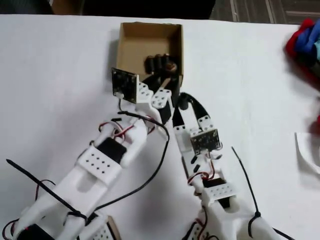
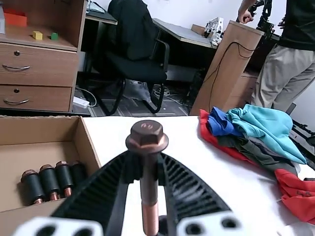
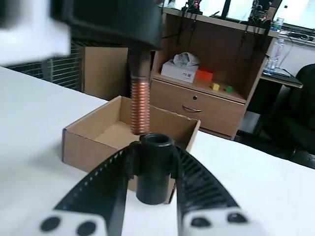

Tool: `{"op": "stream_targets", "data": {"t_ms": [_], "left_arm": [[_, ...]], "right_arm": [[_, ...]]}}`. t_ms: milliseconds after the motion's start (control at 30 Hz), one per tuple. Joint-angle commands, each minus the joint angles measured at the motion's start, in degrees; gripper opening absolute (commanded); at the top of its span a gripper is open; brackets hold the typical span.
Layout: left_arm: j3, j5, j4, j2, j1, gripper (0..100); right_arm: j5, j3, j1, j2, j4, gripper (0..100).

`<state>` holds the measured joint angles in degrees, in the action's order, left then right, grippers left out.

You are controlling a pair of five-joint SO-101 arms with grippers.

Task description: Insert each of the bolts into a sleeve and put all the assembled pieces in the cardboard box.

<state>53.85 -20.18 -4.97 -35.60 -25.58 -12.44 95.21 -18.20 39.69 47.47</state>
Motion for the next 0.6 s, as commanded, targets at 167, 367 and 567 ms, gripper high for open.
{"op": "stream_targets", "data": {"t_ms": [167, 367, 567], "left_arm": [[-3.38, -0.18, 0.35, -2.55, -3.43, 3], [-4.09, 1.23, 0.18, -2.29, -5.71, 3], [-6.73, 4.84, -0.62, 3.6, -5.27, 3]], "right_arm": [[-0.44, -0.18, 0.92, 1.36, 1.36, 2.0], [-0.44, -0.18, 0.92, 1.36, 1.27, 2.0], [-0.44, -0.09, 0.92, 1.36, 1.27, 2.0]]}}
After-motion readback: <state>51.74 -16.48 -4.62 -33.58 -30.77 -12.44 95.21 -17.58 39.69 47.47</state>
